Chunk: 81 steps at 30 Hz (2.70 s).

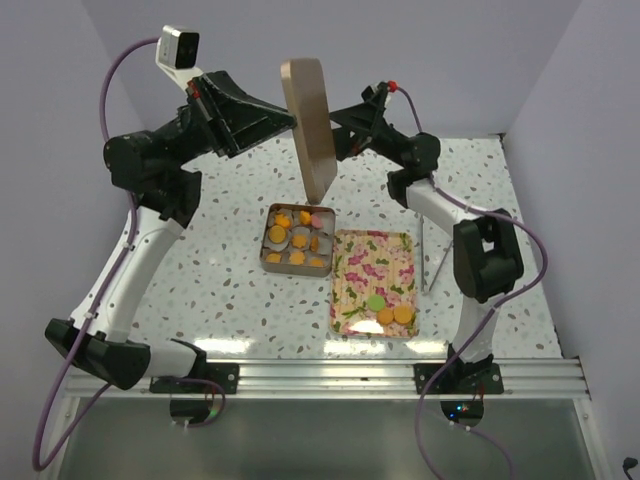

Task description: Pack the cookies

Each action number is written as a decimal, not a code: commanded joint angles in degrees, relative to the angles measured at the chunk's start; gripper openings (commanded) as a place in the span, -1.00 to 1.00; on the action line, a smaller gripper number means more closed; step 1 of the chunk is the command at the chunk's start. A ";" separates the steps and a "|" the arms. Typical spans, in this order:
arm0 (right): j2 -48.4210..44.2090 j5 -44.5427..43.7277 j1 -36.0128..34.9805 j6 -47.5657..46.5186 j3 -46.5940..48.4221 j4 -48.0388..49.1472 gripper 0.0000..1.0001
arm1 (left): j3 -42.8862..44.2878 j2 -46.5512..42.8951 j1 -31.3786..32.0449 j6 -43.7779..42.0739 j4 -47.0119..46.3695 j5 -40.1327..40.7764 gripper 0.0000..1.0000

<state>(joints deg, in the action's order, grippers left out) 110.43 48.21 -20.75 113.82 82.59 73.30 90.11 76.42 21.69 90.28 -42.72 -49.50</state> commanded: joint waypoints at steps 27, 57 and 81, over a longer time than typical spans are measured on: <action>-17.09 -4.97 -10.36 8.44 -6.74 19.25 -0.46 | -7.75 -6.72 -0.34 4.47 -10.98 4.05 -1.00; -27.28 -12.96 -6.41 0.27 -24.13 5.55 -1.00 | -25.51 -18.51 -12.72 -21.35 46.02 8.18 -0.08; -38.28 -15.95 -7.10 -30.41 -29.85 -46.49 -1.00 | -16.46 4.68 -13.87 -28.76 43.61 8.98 -0.03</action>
<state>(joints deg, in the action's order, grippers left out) 73.21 29.67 -24.88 89.34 49.84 30.98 70.15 78.85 8.21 61.43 5.21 -41.28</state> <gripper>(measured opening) 0.167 0.495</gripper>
